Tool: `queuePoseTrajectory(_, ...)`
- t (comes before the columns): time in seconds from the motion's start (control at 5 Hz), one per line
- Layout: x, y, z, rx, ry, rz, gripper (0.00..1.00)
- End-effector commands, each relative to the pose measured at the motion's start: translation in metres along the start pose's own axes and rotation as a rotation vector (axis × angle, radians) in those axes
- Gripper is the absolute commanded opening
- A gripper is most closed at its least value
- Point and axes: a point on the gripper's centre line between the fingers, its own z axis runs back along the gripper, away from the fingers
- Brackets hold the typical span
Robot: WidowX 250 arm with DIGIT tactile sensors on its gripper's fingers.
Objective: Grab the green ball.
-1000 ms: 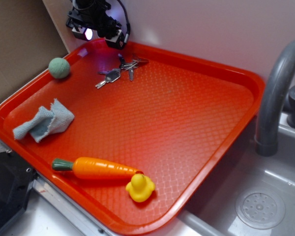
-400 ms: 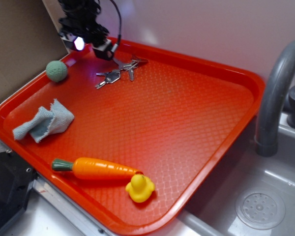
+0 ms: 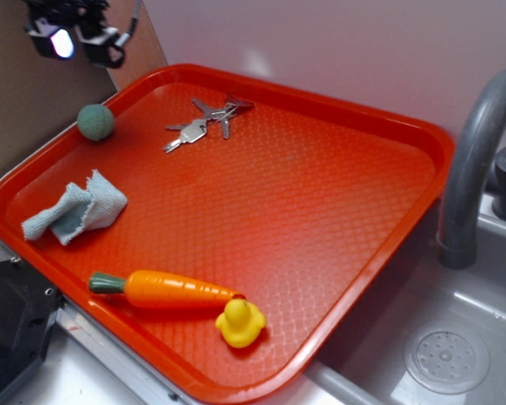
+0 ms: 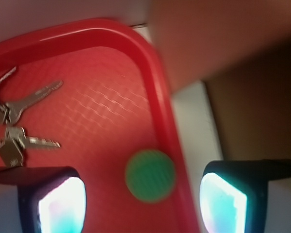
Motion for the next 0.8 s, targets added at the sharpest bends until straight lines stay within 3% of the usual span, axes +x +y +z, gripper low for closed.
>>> queuePoseTrajectory(0.0,-0.021,0.034,0.017,0.039,0.016,0.001,1.0)
queuePoseTrajectory(0.4,-0.028,0.028,0.006,0.07,0.021,-0.026,1.0)
queuePoseTrajectory(0.6,-0.025,0.026,-0.006,-0.062,0.078,0.094,1.0)
